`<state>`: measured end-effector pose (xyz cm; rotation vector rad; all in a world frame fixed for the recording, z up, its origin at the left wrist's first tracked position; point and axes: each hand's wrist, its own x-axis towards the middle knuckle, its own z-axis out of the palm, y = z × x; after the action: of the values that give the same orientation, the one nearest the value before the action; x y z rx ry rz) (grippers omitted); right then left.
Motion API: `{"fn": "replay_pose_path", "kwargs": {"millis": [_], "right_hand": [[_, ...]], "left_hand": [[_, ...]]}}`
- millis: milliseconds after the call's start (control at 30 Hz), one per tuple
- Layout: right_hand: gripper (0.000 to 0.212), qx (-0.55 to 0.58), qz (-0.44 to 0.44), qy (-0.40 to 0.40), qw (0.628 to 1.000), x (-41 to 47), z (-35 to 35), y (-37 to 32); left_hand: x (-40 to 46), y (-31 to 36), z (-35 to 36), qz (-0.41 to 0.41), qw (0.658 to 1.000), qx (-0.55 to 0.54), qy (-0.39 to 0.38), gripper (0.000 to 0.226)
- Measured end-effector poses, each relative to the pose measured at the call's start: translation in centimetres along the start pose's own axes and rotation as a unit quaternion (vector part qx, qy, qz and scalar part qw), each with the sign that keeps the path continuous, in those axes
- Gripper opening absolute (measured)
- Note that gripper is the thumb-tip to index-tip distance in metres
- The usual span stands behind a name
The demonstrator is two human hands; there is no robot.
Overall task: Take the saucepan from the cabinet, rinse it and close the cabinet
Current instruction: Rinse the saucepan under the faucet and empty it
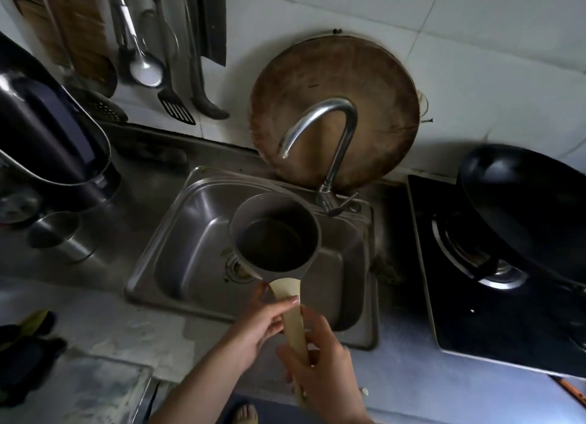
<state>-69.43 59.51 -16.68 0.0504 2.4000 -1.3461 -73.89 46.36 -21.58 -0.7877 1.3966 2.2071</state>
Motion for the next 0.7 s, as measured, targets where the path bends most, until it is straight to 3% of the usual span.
{"fn": "replay_pose_path", "kwargs": {"millis": [133,267,333,500,700], "right_hand": [[0.058,-0.025,-0.008,-0.018,0.999,2.6,-0.2,-0.3],[0.026,0.015,-0.029,-0.046,0.998,5.2,-2.4,-0.6],[0.021,0.008,-0.015,-0.032,0.999,7.8,-4.1,-0.6],[0.042,-0.153,-0.090,0.107,0.978,19.3,-9.1,-0.8],[0.077,-0.430,-0.120,0.084,0.891,28.7,-12.8,0.2]], "left_hand": [[2.8,1.5,-0.3,-0.025,1.000,-0.008,-0.004,0.059],[4.5,3.1,-0.5,-0.035,0.999,-0.027,-0.007,0.059],[4.9,3.9,-0.8,-0.036,0.999,-0.020,-0.012,0.062],[5.2,5.1,-1.8,-0.061,0.994,-0.081,-0.036,0.057],[4.4,5.8,-1.9,-0.055,0.992,-0.110,-0.033,0.049]]}}
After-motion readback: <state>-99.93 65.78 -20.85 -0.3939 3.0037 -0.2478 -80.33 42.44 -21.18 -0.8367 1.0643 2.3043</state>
